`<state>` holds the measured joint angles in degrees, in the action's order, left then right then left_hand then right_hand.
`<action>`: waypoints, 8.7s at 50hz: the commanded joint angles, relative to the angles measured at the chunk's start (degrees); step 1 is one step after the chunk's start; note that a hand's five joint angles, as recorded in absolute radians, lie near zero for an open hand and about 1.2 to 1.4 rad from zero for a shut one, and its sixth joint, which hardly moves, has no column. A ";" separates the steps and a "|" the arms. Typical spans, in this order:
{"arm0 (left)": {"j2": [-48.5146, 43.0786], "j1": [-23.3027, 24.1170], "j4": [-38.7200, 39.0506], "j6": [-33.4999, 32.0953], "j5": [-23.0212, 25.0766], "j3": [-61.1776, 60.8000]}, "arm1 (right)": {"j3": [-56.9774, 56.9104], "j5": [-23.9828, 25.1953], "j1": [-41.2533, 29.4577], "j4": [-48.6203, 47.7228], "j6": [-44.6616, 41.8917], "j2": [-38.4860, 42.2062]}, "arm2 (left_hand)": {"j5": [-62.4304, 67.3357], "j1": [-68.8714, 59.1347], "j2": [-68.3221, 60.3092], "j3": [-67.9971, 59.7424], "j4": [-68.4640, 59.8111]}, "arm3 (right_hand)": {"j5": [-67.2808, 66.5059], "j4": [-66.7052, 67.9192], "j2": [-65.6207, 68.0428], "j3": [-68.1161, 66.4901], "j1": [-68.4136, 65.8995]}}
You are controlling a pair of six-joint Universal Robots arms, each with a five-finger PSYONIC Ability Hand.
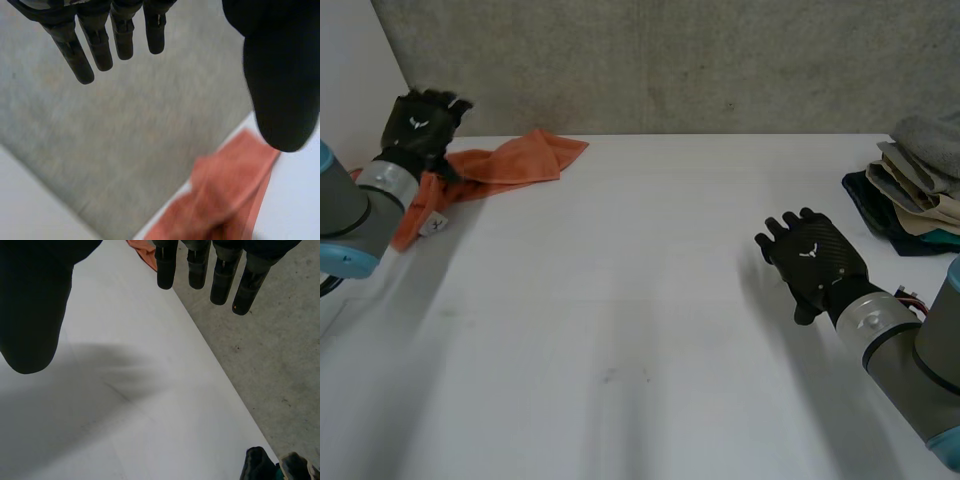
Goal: Fold the laundry.
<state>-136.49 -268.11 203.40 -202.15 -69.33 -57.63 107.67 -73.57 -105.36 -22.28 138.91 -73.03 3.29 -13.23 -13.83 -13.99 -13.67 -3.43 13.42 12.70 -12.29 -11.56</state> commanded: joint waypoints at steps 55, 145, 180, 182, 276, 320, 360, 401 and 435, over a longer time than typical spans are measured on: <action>-23.59 -6.99 -6.53 -13.19 -1.68 26.55 | -0.97 -0.26 1.03 -1.27 -0.13 0.61 | 66.71 -66.77 -66.17 -66.01 -66.33 | 3.43 -3.42 -2.70 2.29 1.56; -10.37 9.53 -7.50 -8.61 14.67 4.72 | -35.86 -10.45 -22.79 19.38 26.77 23.45 | 2.47 -2.53 -1.93 -1.77 -2.09 | 3.23 -3.22 -2.50 2.09 1.36; -14.86 14.11 -7.41 -20.48 17.74 7.01 | -17.59 -6.76 -18.93 12.88 21.67 6.85 | 42.83 -42.88 -42.28 -42.13 -42.44 | -66.57 66.58 67.30 -67.71 -68.44; -15.03 14.02 -7.50 -20.74 17.57 7.18 | -17.41 -6.85 -18.22 12.88 21.41 6.76 | 43.35 -43.40 -42.81 -42.65 -42.97 | -66.57 66.58 67.30 -67.71 -68.44; 16.02 11.29 -13.63 -12.81 10.09 -20.27 | -15.92 -3.33 3.58 0.92 11.47 9.40 | 8.53 -8.59 -7.99 -7.83 -8.15 | -66.57 66.58 67.30 -67.71 -68.44; -17.32 14.72 -31.67 -29.09 11.24 20.90 | -15.39 -3.24 3.75 0.31 9.19 11.42 | 51.76 -51.82 -51.22 -51.06 -51.38 | -66.57 66.58 67.30 -67.71 -68.44; -8.54 14.63 -24.28 -34.18 6.42 5.62 | -16.18 -3.86 3.84 4.52 8.84 10.72 | 66.71 -66.77 -66.17 -66.01 -66.33 | -66.57 66.58 67.30 -67.71 -68.44; 41.76 2.77 -28.86 -30.60 -8.19 -53.47 | -17.67 -2.89 20.20 45.41 -22.81 2.01 | 66.71 -66.77 -66.17 -66.01 -66.33 | -66.57 66.58 67.30 -67.71 -68.44; 20.74 6.37 16.94 -0.53 -20.23 -2.12 | -54.50 -11.16 6.74 -16.04 11.03 15.20 | 66.71 -66.77 -66.17 -66.01 -66.33 | -66.57 66.58 67.30 -67.71 -68.44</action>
<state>-116.23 -261.74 219.59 -202.95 -90.09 -54.17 52.53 -85.17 -98.28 -40.10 150.09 -59.75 56.38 -65.27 -68.43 -68.30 -68.87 -57.08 68.13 67.52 -67.82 -56.93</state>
